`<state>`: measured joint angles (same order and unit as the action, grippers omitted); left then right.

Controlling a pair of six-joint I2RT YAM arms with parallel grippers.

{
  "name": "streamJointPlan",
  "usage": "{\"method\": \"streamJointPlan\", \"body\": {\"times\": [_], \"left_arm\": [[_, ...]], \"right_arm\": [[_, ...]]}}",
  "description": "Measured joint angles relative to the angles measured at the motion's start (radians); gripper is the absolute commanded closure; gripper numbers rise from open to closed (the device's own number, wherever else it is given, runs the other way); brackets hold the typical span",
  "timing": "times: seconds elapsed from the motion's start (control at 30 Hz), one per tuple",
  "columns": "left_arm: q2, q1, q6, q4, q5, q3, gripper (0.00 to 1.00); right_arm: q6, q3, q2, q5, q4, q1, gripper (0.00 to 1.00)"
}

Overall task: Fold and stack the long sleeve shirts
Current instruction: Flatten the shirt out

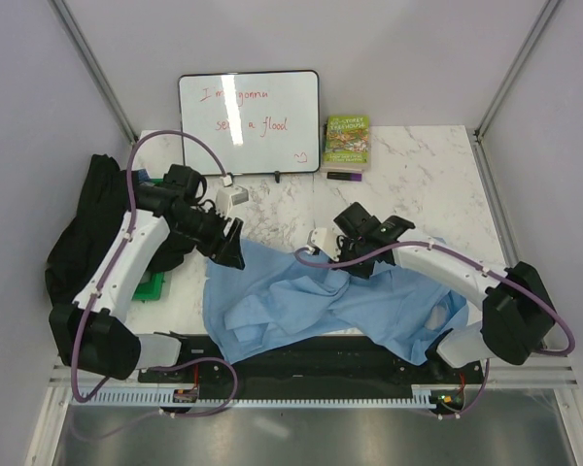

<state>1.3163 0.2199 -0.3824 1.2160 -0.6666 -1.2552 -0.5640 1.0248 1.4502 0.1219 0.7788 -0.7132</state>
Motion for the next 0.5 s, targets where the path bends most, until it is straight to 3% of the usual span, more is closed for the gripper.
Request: {"method": "streamJointPlan", "body": {"times": [0.5], "left_arm": [[0.166,0.040,0.017,-0.050,-0.034,0.063,0.41]], "right_arm": [[0.049,0.198,-0.072,-0.005,-0.012,0.176,1.00]]}}
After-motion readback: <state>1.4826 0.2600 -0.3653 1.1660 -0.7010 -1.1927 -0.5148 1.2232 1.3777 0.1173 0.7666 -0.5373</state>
